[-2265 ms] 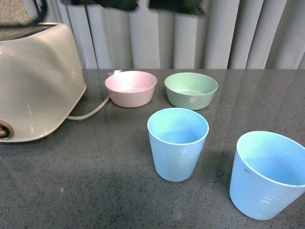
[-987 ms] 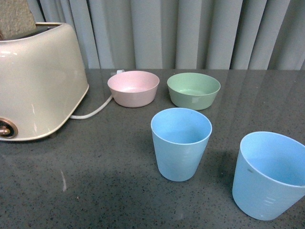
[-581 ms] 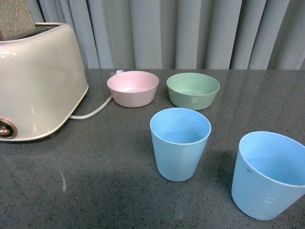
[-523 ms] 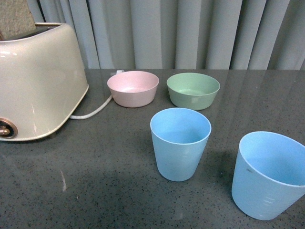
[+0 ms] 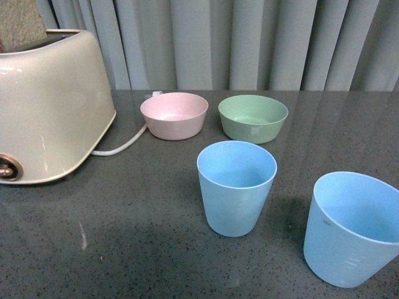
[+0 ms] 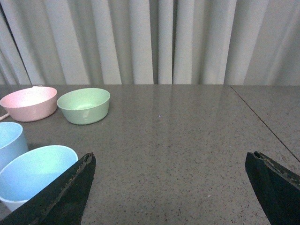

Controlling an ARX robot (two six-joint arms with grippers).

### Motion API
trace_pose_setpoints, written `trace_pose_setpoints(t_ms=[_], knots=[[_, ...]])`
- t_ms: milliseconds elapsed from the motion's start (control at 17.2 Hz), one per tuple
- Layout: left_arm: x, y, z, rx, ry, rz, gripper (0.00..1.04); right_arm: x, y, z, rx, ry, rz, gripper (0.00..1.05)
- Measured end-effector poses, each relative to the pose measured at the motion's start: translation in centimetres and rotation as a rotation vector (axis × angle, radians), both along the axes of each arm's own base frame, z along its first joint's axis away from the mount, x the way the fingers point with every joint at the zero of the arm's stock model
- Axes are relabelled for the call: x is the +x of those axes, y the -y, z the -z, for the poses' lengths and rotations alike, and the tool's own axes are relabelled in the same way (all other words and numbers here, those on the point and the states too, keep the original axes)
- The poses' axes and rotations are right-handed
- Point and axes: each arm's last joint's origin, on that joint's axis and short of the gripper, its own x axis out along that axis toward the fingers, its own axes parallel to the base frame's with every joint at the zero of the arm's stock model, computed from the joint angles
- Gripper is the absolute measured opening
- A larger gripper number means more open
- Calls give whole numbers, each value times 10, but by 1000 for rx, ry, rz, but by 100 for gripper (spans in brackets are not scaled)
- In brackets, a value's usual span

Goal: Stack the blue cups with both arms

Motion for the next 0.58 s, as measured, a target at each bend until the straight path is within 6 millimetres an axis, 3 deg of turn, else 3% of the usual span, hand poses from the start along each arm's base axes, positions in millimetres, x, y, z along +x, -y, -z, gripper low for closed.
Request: trace_pose_setpoints(t_ms=[290, 581], knots=[[0, 0, 2, 2, -19, -1, 1, 0, 0, 0, 0, 0, 0, 98], [0, 0, 2, 2, -19, -1, 56, 0, 0, 0, 0, 0, 0, 98]])
